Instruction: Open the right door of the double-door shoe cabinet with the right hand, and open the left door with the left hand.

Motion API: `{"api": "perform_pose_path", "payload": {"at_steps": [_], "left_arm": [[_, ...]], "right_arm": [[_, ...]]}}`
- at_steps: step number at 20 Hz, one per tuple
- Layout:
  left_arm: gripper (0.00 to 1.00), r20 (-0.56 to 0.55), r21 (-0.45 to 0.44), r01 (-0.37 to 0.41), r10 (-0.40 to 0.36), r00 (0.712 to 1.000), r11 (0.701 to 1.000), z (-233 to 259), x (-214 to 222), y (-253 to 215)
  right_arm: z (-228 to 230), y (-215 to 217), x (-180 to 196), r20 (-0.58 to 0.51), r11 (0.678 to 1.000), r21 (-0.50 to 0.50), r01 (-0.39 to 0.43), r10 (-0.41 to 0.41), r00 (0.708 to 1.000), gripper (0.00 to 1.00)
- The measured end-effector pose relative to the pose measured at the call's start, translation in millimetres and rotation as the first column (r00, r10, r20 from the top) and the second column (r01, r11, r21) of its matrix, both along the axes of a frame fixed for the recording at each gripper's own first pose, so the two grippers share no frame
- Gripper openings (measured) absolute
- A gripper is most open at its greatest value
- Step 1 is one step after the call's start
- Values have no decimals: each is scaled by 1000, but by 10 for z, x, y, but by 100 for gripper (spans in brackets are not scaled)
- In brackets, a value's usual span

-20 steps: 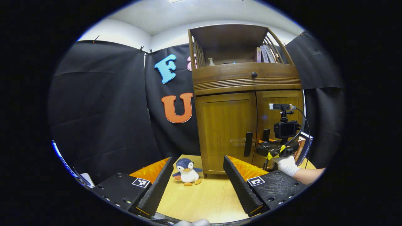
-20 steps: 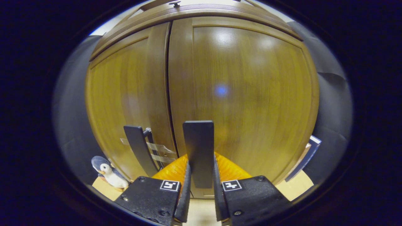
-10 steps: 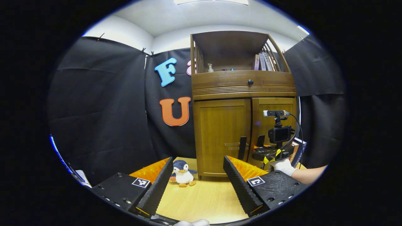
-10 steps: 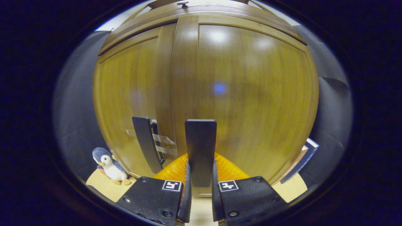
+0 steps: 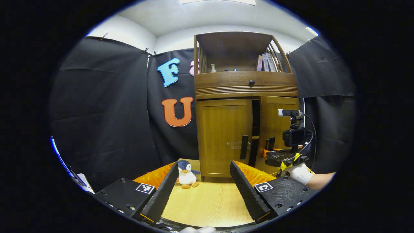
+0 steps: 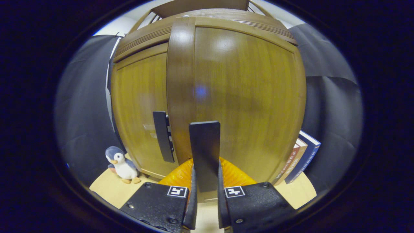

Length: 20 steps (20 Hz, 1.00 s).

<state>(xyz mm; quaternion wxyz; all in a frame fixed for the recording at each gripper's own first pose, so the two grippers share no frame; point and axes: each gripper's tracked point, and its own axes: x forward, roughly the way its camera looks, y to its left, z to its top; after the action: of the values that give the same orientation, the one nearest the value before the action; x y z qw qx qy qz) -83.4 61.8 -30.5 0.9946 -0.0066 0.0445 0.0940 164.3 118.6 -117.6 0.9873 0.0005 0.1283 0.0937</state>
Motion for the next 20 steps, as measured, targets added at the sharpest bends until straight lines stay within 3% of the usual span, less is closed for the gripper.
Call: {"api": "perform_pose_path", "payload": {"at_steps": [3, 8, 16, 20], "left_arm": [[100, -1, 12, 36, -36, 999, 999, -16, 76, -106], [96, 14, 21, 108, -109, 994, 994, 25, 278, -336], [100, -11, 13, 218, -218, 976, 976, -71, 471, -726], [96, 4, -3, 249, -249, 969, 969, 38, 569, -877]], "right_arm": [[-10, -97, -169, 5, 1000, -6, -8, 8, 1000, 29], [-18, -324, -473, 9, 1000, -5, -8, 8, 1000, 31], [-30, -742, -841, -4, 1000, 4, 20, -20, 1000, 26], [-37, -977, -973, -9, 999, 14, 46, -46, 999, 23]]}}
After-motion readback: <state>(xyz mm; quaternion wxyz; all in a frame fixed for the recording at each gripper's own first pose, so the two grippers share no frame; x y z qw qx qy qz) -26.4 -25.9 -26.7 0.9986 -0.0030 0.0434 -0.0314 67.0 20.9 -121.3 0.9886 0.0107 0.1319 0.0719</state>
